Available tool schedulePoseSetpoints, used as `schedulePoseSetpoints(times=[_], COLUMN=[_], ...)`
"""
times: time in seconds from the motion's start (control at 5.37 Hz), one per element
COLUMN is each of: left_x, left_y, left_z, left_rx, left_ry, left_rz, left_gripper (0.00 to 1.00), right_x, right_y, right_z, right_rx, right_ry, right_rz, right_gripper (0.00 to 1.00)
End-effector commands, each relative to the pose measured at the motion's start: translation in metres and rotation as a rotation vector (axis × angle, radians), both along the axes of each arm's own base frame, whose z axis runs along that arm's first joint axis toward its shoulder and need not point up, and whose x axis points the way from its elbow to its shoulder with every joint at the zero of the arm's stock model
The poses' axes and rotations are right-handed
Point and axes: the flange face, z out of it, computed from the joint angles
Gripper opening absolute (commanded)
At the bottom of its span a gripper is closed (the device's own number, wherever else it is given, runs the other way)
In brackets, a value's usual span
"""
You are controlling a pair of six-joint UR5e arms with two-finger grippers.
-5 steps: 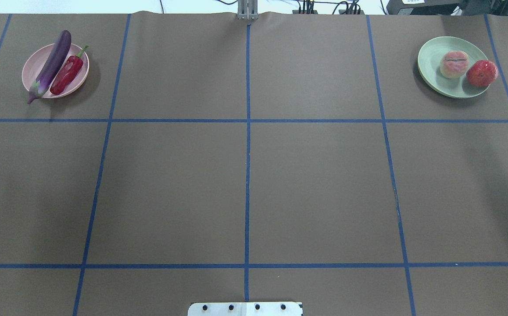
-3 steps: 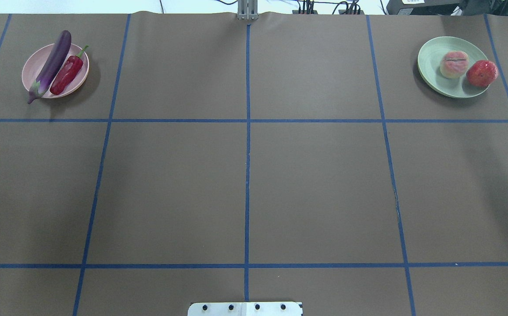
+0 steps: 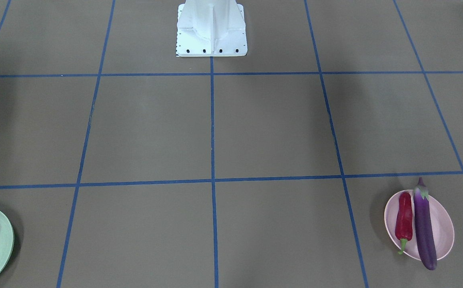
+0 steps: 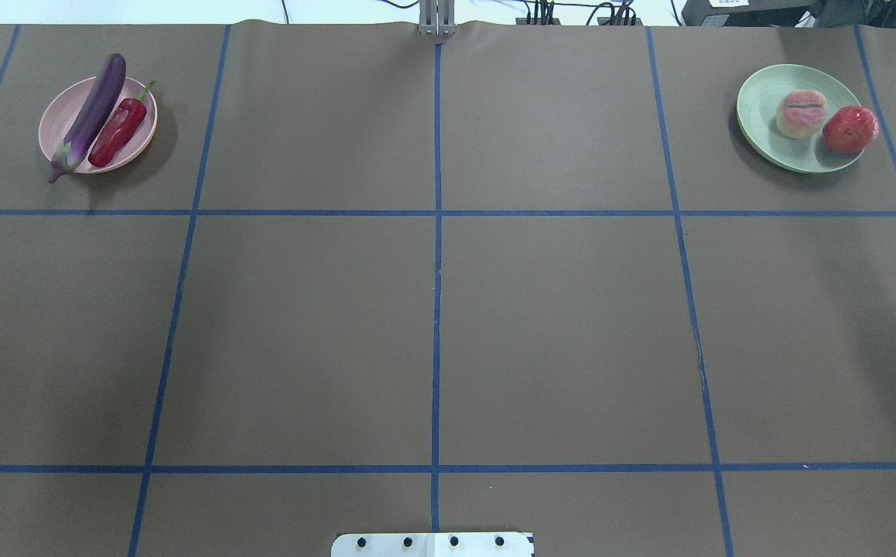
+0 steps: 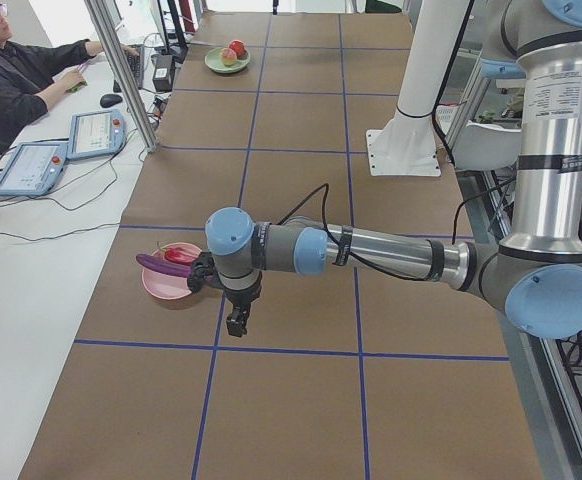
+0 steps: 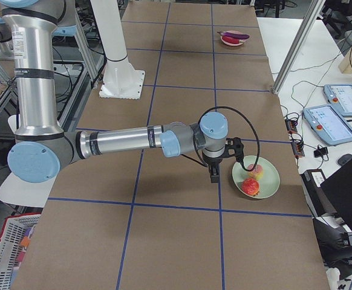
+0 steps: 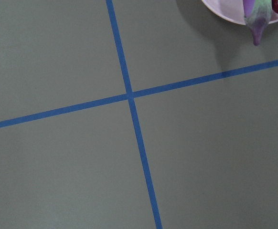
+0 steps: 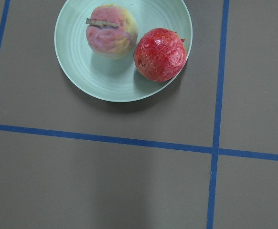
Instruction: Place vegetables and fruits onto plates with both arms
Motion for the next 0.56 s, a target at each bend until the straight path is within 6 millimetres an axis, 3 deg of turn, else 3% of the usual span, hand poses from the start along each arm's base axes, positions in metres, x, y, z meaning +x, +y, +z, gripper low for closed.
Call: schedulePoseSetpoints(times=[0.0, 0.37], left_x=[-0.013, -0.0135], left_y=[0.0028, 0.0053], left_z=[-0.0002, -0.0021], left_rx=[0.007, 0.015], left_ry=[-0.003, -0.009], left_rz=[-0.025, -0.022], left_gripper=[1.0, 1.0], right_x=[0.0005, 0.0002], right_y=[0.0008, 0.001], right_z=[0.003, 0.0004], right_rx=[-0.005, -0.003], right_ry=[0.005, 0.0], right_rz=[0.001, 0.001], right_gripper=[1.0, 1.0])
